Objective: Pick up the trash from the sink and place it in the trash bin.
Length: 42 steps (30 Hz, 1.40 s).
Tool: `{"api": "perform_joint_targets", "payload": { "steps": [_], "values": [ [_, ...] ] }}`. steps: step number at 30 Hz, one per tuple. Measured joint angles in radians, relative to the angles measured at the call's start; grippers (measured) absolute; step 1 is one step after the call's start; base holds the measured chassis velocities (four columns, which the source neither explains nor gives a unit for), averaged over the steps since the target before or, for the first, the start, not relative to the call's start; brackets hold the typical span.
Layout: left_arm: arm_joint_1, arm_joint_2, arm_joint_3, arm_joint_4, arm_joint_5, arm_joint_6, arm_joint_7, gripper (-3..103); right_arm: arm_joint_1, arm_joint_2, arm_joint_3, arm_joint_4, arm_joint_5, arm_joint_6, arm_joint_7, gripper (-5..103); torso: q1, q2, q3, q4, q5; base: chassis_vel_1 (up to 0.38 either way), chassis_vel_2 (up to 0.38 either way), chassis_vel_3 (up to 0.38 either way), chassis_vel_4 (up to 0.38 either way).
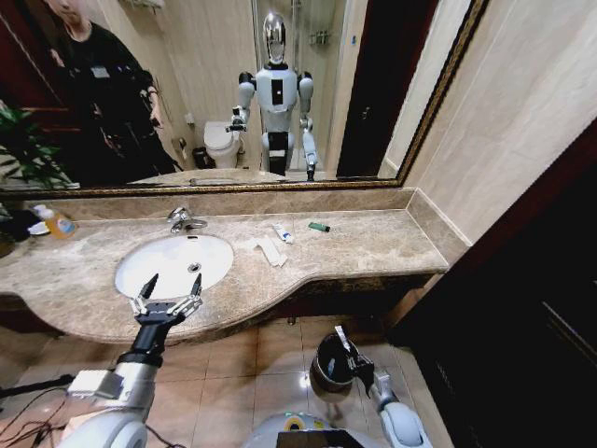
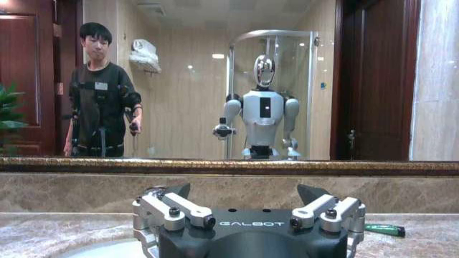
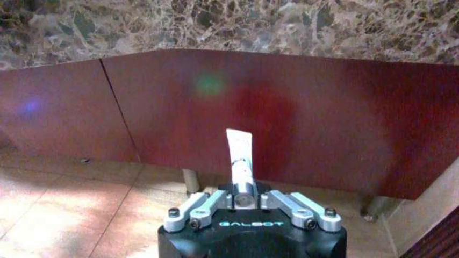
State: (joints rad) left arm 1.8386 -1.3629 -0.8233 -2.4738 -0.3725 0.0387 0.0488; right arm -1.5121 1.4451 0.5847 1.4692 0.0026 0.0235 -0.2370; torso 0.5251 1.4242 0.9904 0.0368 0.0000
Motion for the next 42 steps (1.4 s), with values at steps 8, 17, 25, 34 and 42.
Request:
{"api": "perform_joint_targets", "payload": {
  "steps": [8,17,25,34,42],
  "values": [
    [0.000,0.000,0.000,0.000,0.000,0.000,0.000,100,-0.012,-0.016,0.004,0.008,-0.008,-0.003,-0.014,14,0.000,0.000,0.000,0.0000,0.0001,0.000,0.000,0.000,0.000],
    [0.000,0.000,0.000,0.000,0.000,0.000,0.000,100,-0.006,-0.012,0.002,0.011,-0.008,0.003,0.006,51,0.000,0.000,0.000,0.0000,0.0000,0.000,0.000,0.000,0.000],
    [0.000,0.000,0.000,0.000,0.000,0.000,0.000,100,-0.004,-0.010,-0.001,0.015,-0.008,0.004,0.008,73,0.000,0.000,0.000,0.0000,0.0000,0.000,0.000,0.000,0.000],
    [0.000,0.000,0.000,0.000,0.000,0.000,0.000,100,-0.002,-0.010,-0.003,0.016,-0.008,0.006,0.014,100,0.000,0.000,0.000,0.0000,0.0000,0.000,0.000,0.000,0.000],
    [0.000,0.000,0.000,0.000,0.000,0.000,0.000,100,-0.005,-0.011,-0.007,0.026,-0.008,0.007,0.019,100,0.000,0.000,0.000,0.0000,0.0000,0.000,0.000,0.000,0.000]
  ]
}}
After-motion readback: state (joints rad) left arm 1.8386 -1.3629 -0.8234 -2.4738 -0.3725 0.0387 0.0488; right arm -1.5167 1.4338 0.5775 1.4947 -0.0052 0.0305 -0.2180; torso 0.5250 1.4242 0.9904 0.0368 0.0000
